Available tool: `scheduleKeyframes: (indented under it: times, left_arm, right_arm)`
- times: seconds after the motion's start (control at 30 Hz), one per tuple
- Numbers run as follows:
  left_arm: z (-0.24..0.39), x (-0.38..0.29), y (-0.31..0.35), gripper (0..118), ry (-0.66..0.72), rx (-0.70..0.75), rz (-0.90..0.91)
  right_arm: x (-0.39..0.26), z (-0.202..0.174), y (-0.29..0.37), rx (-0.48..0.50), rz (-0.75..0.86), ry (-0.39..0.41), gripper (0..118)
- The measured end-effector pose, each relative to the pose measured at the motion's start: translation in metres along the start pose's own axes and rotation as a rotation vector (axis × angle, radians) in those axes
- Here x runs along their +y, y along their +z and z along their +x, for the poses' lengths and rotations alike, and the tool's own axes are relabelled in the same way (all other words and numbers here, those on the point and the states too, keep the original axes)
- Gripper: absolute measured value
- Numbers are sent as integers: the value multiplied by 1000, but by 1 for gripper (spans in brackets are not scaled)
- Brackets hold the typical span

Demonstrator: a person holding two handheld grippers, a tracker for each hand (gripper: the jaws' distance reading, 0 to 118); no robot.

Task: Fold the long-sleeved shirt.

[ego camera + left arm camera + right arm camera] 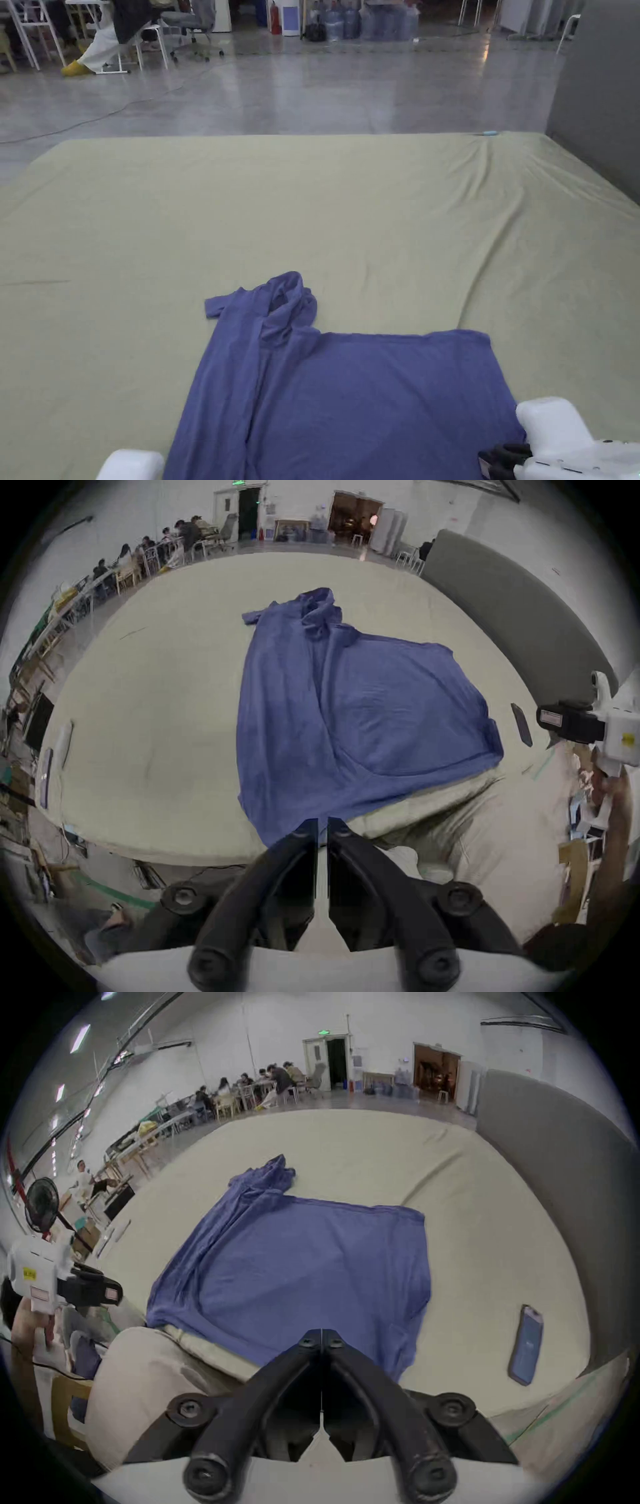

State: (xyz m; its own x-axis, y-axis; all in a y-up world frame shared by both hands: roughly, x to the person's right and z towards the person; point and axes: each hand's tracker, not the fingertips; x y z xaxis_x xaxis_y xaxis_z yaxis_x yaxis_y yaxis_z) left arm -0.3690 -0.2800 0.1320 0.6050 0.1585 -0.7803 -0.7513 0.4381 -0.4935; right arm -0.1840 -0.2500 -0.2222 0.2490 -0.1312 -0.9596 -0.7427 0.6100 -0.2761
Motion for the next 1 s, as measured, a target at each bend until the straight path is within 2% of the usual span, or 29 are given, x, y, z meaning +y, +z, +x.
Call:
scheduleKeyframes:
  times: [0.07,0.27,0.4,0.5,0.6,0.63,0.67,0.7,0.8,0.83,0.9,0.97,1.0]
  left_arm:
    - [-3,9,-3,0,37,-35,0]
    - [-16,68,-18,0,36,-42,27]
    - [-26,130,-40,0,10,-30,50]
    - [-41,182,-66,0,2,-16,43]
    - [-65,242,-97,0,72,-46,36]
    - [-74,263,-109,23,109,-57,50]
    - [-84,282,-121,70,153,-79,56]
    - [-90,300,-136,111,190,-74,49]
    - [-110,350,-183,113,269,-42,18]
    - [-116,364,-191,113,316,-73,79]
    - [-117,382,-216,113,326,-4,21]
    - [-131,402,-254,108,300,50,-43]
    - [-132,406,-269,99,302,44,-72]
  right_arm:
    - [3,-1,-6,57,-6,-38,0]
    - [13,2,-20,48,-17,-21,0]
    - [19,5,-31,87,-25,-55,0]
    - [22,6,-42,95,-34,-49,0]
    - [27,10,-53,106,-46,-53,0]
    - [29,12,-58,110,-50,-55,0]
    - [31,13,-62,115,-55,-57,0]
    - [32,13,-66,116,-59,-58,0]
    - [36,14,-79,122,-71,-61,0]
    - [37,14,-82,123,-74,-64,0]
    - [39,14,-87,128,-80,-66,0]
    - [40,15,-91,135,-90,-69,0]
    - [40,16,-94,135,-95,-71,0]
